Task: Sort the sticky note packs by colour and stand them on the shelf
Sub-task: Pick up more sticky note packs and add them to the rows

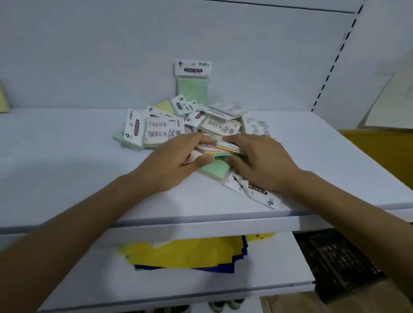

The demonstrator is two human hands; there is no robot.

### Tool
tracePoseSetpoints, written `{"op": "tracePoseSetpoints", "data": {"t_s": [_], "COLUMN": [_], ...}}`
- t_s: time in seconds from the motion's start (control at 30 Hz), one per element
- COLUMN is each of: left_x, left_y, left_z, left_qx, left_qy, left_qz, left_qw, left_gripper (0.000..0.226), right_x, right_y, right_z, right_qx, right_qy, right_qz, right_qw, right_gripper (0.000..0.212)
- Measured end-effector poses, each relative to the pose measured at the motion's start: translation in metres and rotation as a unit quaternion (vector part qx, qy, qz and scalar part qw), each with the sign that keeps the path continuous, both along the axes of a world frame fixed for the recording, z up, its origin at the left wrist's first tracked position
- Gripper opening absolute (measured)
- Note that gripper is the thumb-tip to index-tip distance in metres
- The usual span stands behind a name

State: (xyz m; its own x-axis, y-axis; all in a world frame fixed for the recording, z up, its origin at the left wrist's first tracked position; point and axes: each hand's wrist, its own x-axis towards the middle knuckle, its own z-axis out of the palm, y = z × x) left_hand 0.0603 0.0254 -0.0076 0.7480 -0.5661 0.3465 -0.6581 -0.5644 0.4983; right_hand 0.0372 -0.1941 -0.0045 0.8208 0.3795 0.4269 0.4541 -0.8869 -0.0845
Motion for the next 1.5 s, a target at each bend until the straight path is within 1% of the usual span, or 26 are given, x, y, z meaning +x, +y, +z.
{"op": "tracePoseSetpoints", "data": {"t_s": [0.07, 0.13, 0.17, 0.2, 0.27, 0.33, 0.4, 0.43, 0.5, 0.57, 0.63, 0.67, 0.7, 0.73, 0.83, 0.87, 0.9, 0.93, 1.0, 1.03, 1.1, 1.17, 1.3, 1.4, 1.43, 1.5], "left_x": [-0.005, -0.006, -0.007, -0.007, -0.011, -0.021, -0.035, -0.040, -0.050, -0.055, -0.055, -0.055, -0.053, -0.053, -0.049, -0.049, -0.049, -0.049, -0.050, -0.050, -0.051, -0.052, -0.052, -0.053, -0.055, -0.061], "left_y": [0.003, 0.007, 0.009, 0.009, 0.001, -0.022, -0.050, -0.061, -0.075, -0.076, -0.068, -0.066, -0.063, -0.060, -0.051, -0.048, -0.047, -0.047, -0.051, -0.052, -0.055, -0.057, -0.060, -0.062, -0.059, -0.045], "left_z": [0.001, 0.001, 0.001, 0.001, 0.004, 0.009, 0.013, 0.013, 0.012, 0.012, 0.012, 0.013, 0.013, 0.012, 0.010, 0.010, 0.009, 0.009, 0.009, 0.010, 0.011, 0.013, 0.011, 0.012, 0.013, 0.017], "left_qx": [-0.029, -0.094, -0.113, -0.117, -0.126, -0.215, -0.353, -0.399, -0.431, -0.466, -0.530, -0.559, -0.589, -0.631, -0.765, -0.787, -0.795, -0.793, -0.770, -0.755, -0.729, -0.713, -0.684, -0.649, -0.635, -0.597], "left_qy": [-0.018, -0.036, -0.041, -0.045, -0.052, -0.027, 0.055, 0.104, 0.177, 0.204, 0.217, 0.225, 0.232, 0.239, 0.238, 0.236, 0.234, 0.232, 0.225, 0.220, 0.211, 0.209, 0.209, 0.134, 0.112, 0.092], "left_qz": [0.070, 0.142, 0.173, 0.198, 0.232, 0.251, 0.226, 0.205, 0.163, 0.159, 0.176, 0.174, 0.178, 0.182, 0.172, 0.169, 0.170, 0.172, 0.181, 0.186, 0.196, 0.203, 0.222, 0.236, 0.230, 0.241], "left_qw": [0.997, 0.985, 0.978, 0.972, 0.963, 0.943, 0.906, 0.888, 0.870, 0.846, 0.800, 0.778, 0.753, 0.716, 0.572, 0.544, 0.534, 0.537, 0.569, 0.589, 0.622, 0.637, 0.663, 0.710, 0.729, 0.760], "left_gripper": [0.075, 0.079, 0.081, 0.080, 0.073, 0.056, 0.039, 0.034, 0.031, 0.021, 0.009, 0.008, 0.009, 0.011, 0.017, 0.016, 0.015, 0.013, 0.011, 0.011, 0.019, 0.025, 0.036, 0.046, 0.046, 0.033], "right_x": [-0.003, -0.008, -0.012, -0.016, -0.024, -0.029, -0.030, -0.029, -0.028, -0.028, -0.030, -0.031, -0.031, -0.031, -0.027, -0.025, -0.024, -0.024, -0.026, -0.028, -0.031, -0.032, -0.031, -0.031, -0.031, -0.032], "right_y": [-0.001, -0.003, -0.004, -0.005, -0.005, -0.008, -0.011, -0.012, -0.012, -0.009, -0.008, -0.007, -0.007, -0.008, -0.010, -0.010, -0.010, -0.009, -0.007, -0.006, -0.003, 0.001, 0.002, 0.005, 0.010, 0.024], "right_z": [-0.003, -0.002, 0.000, 0.004, 0.012, 0.019, 0.022, 0.022, 0.020, 0.018, 0.018, 0.018, 0.017, 0.016, 0.014, 0.014, 0.013, 0.012, 0.010, 0.010, 0.009, 0.007, 0.005, 0.017, 0.023, 0.034], "right_qx": [0.058, 0.222, 0.325, 0.425, 0.573, 0.643, 0.672, 0.672, 0.653, 0.633, 0.621, 0.619, 0.620, 0.627, 0.653, 0.657, 0.656, 0.650, 0.637, 0.622, 0.554, 0.492, 0.456, 0.451, 0.449, 0.459], "right_qy": [-0.042, -0.033, -0.004, 0.039, 0.134, 0.213, 0.268, 0.285, 0.303, 0.311, 0.315, 0.317, 0.320, 0.321, 0.307, 0.304, 0.298, 0.286, 0.241, 0.198, 0.089, 0.026, 0.002, -0.001, 0.007, 0.045], "right_qz": [0.018, 0.020, 0.028, 0.050, 0.107, 0.123, 0.120, 0.118, 0.120, 0.130, 0.139, 0.142, 0.141, 0.136, 0.111, 0.107, 0.105, 0.110, 0.127, 0.134, 0.147, 0.164, 0.157, 0.169, 0.181, 0.198], "right_qw": [0.997, 0.974, 0.945, 0.903, 0.802, 0.725, 0.680, 0.673, 0.684, 0.697, 0.704, 0.705, 0.702, 0.697, 0.684, 0.681, 0.685, 0.695, 0.721, 0.746, 0.815, 0.854, 0.876, 0.876, 0.875, 0.865], "right_gripper": [0.040, 0.025, 0.018, 0.016, 0.014, 0.013, 0.011, 0.013, 0.016, 0.018, 0.019, 0.016, 0.014, 0.013, 0.022, 0.025, 0.028, 0.030, 0.032, 0.030, 0.027, 0.029, 0.027, 0.025, 0.026, 0.029]}}
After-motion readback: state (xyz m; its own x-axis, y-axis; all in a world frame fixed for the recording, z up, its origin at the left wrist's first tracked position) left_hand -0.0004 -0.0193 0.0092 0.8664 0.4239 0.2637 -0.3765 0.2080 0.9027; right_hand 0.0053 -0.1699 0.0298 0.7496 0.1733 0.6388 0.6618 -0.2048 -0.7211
